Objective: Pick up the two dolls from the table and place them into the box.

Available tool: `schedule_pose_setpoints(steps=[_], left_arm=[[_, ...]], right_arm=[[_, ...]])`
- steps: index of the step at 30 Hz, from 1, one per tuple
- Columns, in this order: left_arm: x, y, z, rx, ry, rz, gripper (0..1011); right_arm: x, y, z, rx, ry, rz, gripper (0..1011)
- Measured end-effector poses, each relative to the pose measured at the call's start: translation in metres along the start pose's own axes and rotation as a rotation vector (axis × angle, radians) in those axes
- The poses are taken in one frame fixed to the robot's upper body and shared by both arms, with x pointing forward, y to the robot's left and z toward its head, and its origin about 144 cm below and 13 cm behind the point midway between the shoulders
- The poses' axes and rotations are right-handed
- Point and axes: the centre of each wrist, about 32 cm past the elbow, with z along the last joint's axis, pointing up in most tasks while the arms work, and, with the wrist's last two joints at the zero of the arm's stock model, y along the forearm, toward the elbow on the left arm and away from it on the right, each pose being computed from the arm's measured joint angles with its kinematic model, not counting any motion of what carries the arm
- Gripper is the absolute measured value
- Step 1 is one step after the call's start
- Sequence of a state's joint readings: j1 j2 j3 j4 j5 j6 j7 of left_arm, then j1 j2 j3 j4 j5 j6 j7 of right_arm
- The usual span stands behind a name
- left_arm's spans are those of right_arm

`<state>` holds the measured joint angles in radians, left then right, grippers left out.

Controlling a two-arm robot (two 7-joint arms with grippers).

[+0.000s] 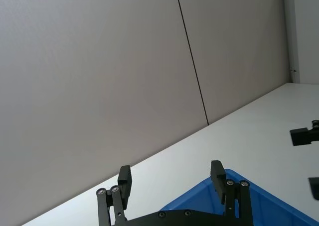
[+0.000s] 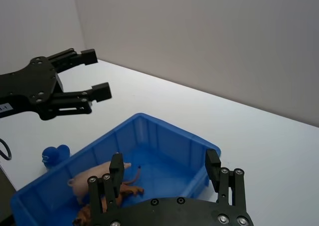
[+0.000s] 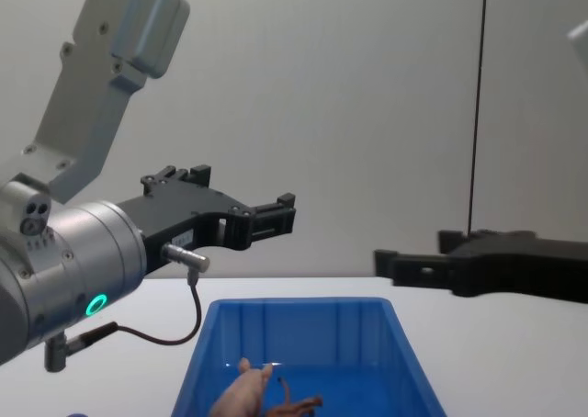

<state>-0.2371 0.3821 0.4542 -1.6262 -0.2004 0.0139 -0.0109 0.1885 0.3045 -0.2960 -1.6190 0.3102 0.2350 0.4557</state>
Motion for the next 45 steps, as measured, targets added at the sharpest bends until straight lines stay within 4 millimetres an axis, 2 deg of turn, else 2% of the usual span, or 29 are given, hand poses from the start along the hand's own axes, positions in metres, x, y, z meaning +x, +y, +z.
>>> schedule_pose_setpoints(steps=[11, 27, 40, 45], left_arm=[[0.000, 0.000, 0.000, 0.000, 0.000, 0.000, 1001], [-0.001, 0.008, -0.002, 0.026, -0.003, 0.027, 1001], [0.001, 0.043, -0.010, 0.113, 0.026, 0.130, 1001], [0.002, 0.062, -0.015, 0.169, 0.050, 0.182, 1001]], right_arm=[[0.018, -0.037, -0.011, -0.007, 0.025, -0.048, 1001], [0.026, -0.058, -0.017, -0.013, 0.034, -0.072, 1001], [0.028, -0.064, -0.018, -0.015, 0.035, -0.079, 1001], [0.029, -0.065, -0.018, -0.015, 0.035, -0.080, 1001]])
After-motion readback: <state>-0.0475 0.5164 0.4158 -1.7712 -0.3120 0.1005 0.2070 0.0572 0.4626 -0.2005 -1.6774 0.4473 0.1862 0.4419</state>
